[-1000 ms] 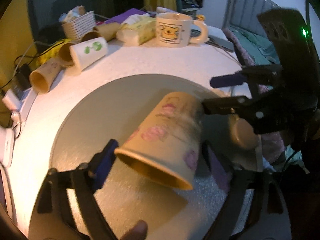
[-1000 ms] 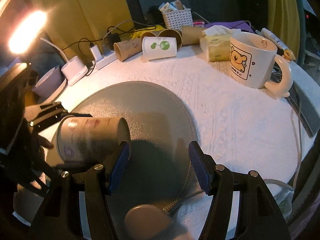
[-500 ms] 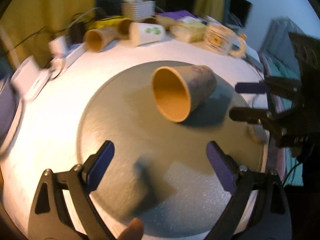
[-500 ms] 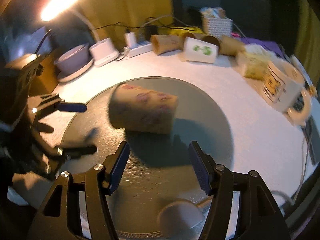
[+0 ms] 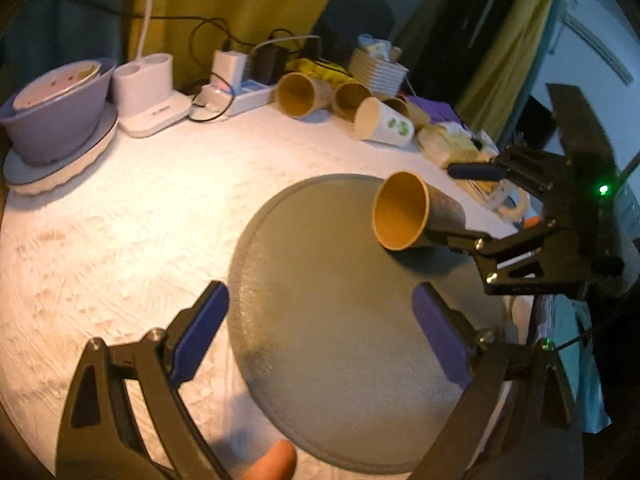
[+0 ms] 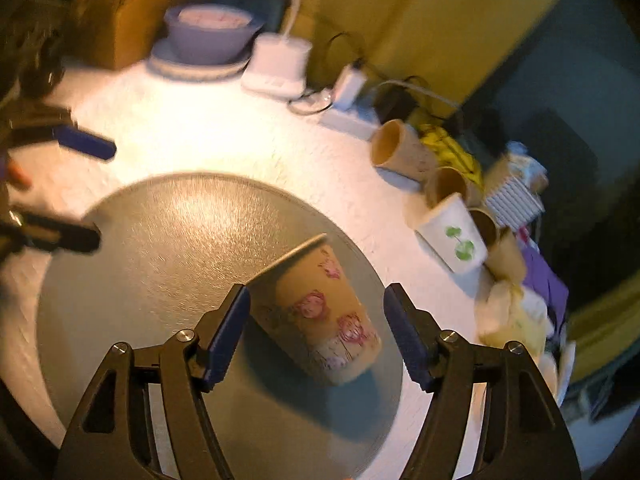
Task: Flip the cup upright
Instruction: 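Lift the cup and rotate the right gripper to turn it rim-up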
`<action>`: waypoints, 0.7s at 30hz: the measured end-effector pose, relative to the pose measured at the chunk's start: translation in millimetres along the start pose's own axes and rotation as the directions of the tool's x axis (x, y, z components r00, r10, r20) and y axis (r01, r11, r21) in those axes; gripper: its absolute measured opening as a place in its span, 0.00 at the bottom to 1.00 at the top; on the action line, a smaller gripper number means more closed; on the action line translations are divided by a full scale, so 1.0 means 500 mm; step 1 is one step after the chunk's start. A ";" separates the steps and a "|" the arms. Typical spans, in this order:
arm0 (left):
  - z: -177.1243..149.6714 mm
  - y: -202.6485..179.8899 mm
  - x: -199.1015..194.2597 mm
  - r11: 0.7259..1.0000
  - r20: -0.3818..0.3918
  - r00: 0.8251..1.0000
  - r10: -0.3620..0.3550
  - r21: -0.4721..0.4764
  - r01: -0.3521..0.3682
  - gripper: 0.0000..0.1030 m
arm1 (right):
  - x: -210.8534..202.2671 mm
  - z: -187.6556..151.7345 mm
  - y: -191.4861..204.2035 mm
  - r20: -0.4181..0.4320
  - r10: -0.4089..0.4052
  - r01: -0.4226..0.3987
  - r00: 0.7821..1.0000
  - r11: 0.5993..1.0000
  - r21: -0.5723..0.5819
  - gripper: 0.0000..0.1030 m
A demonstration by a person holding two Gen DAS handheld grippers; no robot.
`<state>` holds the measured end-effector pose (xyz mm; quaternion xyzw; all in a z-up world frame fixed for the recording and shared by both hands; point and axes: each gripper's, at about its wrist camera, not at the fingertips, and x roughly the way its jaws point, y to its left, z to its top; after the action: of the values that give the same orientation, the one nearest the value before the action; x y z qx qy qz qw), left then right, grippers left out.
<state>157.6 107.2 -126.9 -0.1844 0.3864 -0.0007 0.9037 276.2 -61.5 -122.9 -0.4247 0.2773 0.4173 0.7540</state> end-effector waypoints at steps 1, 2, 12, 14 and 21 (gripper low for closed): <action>0.003 0.007 -0.001 1.000 0.005 1.000 0.003 -0.006 -0.003 0.91 | 0.014 0.006 -0.002 -0.031 0.016 -0.017 0.999 1.000 -0.025 0.70; 0.005 0.013 -0.001 1.000 0.009 1.000 0.004 -0.012 -0.004 0.91 | 0.024 0.010 -0.003 -0.054 0.030 -0.032 0.998 0.999 -0.041 0.70; 0.025 0.058 0.021 0.998 0.011 1.000 0.001 -0.061 0.000 0.91 | 0.098 0.053 0.016 -0.255 0.062 -0.125 0.965 0.963 -0.239 0.70; 0.025 0.064 0.021 0.998 0.011 1.000 -0.005 -0.070 0.006 0.91 | 0.117 0.066 0.026 -0.287 0.054 -0.139 0.956 0.949 -0.283 0.70; 0.022 0.073 0.003 0.997 0.031 0.999 -0.016 -0.080 0.018 0.91 | 0.143 0.095 0.041 -0.339 0.062 -0.170 0.939 0.939 -0.298 0.68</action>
<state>161.1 144.6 -133.2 -0.2240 0.3708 0.0100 0.9012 297.3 13.9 -163.5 -0.5879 0.3506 0.4256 0.5919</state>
